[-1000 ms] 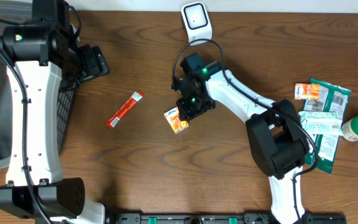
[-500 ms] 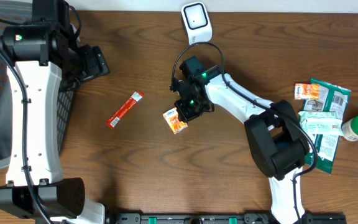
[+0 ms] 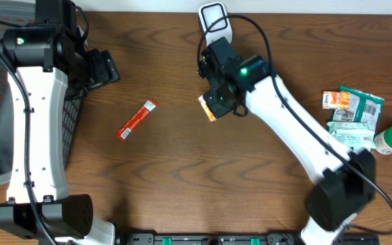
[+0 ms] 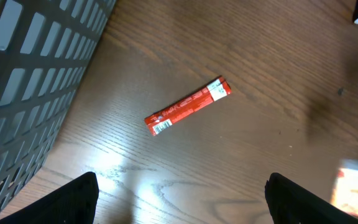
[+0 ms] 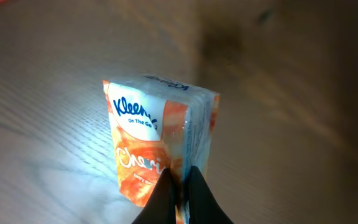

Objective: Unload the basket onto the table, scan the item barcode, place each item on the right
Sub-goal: 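Raise the tissue pack up to the white scanner with the right gripper, then hold the tissue pack under the white scanner with the right gripper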

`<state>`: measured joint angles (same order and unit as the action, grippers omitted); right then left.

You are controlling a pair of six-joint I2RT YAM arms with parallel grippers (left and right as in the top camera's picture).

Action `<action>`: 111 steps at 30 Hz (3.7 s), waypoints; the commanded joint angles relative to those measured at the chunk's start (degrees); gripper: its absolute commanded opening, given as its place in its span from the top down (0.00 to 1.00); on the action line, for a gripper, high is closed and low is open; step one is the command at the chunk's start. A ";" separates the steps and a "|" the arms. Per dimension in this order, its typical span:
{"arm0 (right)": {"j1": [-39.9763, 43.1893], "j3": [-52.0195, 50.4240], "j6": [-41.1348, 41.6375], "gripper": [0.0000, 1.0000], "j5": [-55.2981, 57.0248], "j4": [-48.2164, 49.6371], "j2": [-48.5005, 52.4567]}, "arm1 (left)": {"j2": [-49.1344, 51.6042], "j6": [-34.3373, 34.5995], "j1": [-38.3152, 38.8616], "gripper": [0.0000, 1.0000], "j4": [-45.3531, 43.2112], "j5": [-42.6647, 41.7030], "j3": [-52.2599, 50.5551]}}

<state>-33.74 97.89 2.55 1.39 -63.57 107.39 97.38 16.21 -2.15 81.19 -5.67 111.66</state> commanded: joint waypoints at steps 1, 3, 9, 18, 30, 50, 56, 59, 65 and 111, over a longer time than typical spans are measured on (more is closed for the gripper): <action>-2.25 1.36 -1.09 0.99 16.04 -0.55 -3.06 | -0.39 -0.74 -0.02 0.14 0.33 0.11 -0.17; -2.32 3.19 -0.90 0.99 18.58 -1.36 -3.30 | -0.39 -0.74 -0.02 0.14 0.33 0.11 -0.17; -2.36 14.43 -1.18 0.99 25.40 -7.43 -3.23 | -0.39 -0.72 -0.02 0.14 0.33 0.11 -0.17; -2.32 28.76 -3.89 0.99 34.58 -8.98 -3.23 | -0.39 -0.74 -0.02 0.14 0.33 0.11 -0.17; -2.29 28.70 -6.88 0.99 42.97 10.56 5.79 | -0.39 -0.72 -0.02 0.14 0.33 0.11 -0.17; 1.92 28.70 -56.48 0.99 53.81 58.07 37.27 | -0.39 -0.72 -0.02 0.13 0.33 0.11 -0.17; 2.58 28.70 -56.17 0.99 50.34 59.56 40.79 | -0.39 -0.72 -0.02 0.14 0.33 0.11 -0.17; 2.58 28.70 -56.17 0.99 48.94 59.56 41.13 | -0.39 -0.74 -0.02 0.14 0.33 0.11 -0.17; 2.64 28.70 -56.17 0.99 48.30 59.49 41.16 | -0.39 -0.72 -0.02 0.14 0.33 0.11 -0.17; 8.07 28.74 15.10 0.99 27.43 -27.54 -3.67 | -0.39 -0.74 -0.02 0.13 0.33 0.11 -0.17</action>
<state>-28.23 126.48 9.15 31.92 -87.46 104.81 97.38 16.21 -2.15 81.19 -5.67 111.66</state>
